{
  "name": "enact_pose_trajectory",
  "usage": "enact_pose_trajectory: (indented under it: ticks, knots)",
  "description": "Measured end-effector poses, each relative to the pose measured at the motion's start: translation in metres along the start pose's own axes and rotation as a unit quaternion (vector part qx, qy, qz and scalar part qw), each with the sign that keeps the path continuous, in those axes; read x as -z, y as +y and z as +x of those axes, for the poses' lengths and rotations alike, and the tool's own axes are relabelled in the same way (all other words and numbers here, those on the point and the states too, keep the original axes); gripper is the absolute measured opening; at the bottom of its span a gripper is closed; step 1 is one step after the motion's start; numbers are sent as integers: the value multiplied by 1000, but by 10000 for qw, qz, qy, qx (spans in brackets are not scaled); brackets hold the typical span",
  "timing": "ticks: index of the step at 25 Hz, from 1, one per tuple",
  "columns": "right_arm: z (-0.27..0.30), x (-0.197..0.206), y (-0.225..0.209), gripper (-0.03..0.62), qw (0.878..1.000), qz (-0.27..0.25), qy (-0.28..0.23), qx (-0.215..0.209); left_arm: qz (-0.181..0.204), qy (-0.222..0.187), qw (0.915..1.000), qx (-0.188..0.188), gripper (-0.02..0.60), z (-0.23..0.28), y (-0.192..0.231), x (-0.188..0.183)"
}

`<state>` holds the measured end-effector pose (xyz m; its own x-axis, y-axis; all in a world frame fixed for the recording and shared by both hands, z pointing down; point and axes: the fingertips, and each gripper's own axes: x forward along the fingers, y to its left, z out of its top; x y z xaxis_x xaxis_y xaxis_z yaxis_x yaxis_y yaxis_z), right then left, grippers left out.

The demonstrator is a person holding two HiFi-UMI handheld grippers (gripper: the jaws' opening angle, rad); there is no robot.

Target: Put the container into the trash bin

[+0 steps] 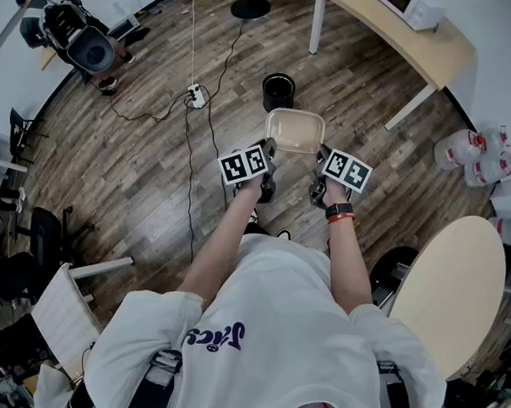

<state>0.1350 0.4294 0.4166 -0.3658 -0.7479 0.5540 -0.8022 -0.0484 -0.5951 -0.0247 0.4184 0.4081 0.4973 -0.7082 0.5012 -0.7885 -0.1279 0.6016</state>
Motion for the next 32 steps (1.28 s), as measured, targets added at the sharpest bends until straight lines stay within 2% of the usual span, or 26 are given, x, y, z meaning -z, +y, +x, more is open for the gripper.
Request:
enact_pose_trajectory:
  ticks: [9,15,19,32]
  knots:
    - [-8,12,-17,54,9998,132,71,-149,-38,-55,9999,-153,107,-5,-5,23]
    - [13,15,-30,54,9998,-53,200,47,-11,107,9998,-192,107,18,7,26]
    - [29,2,-30,55,9997,9,192,122,-3,137,9998,-123,107,34,11,13]
    - [107,-66,-29,55,9986,179,222,443,26,325,9995,41,106,114,23,-63]
